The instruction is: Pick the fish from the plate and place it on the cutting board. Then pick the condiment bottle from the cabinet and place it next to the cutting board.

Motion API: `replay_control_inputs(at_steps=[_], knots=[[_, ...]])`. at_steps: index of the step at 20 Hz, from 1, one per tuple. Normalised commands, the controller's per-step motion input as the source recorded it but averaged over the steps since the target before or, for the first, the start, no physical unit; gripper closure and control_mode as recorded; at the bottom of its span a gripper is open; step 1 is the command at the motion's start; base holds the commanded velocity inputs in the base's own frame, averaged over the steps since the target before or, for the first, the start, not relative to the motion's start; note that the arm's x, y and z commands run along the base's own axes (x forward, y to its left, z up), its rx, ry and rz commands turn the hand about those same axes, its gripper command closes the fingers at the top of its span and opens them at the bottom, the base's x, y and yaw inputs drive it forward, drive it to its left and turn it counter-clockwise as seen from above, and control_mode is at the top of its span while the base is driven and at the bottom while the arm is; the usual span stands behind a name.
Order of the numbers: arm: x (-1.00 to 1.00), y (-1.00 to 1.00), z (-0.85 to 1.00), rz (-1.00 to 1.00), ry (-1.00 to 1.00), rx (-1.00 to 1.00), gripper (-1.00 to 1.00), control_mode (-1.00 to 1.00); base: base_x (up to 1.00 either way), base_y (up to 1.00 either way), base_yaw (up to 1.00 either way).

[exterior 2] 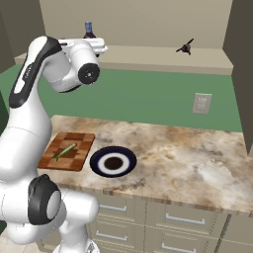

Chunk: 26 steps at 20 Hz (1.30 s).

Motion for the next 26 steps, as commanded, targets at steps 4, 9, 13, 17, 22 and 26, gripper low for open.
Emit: replay_control_inputs(at_steps=[4,9,13,17,22,26], knots=[[0.00,0.06,0.03,0.00,-0.05,0.00,-1.00,-1.00,0.00,0.00,0.00],[0.00,0.07,0.00,0.00,-0.01,-0.05,-1.00,-1.00,0.00,0.00,0.00],[0.05,0.01,0.00,0.00,0.00,-0.03,-1.00,-1.00,0.00,0.00,0.00],[0.12,0.00,0.00,0.00,0.00,-0.02,-1.00,-1.00,0.00,0.00,0.00],[0.20,0.00,0.00,0.00,0.00,0.00,-1.00,-1.00,0.00,0.00,0.00],[0.26,0.01,0.00,0.00,0.00,0.00,-1.00,-1.00,0.00,0.00,0.00]])
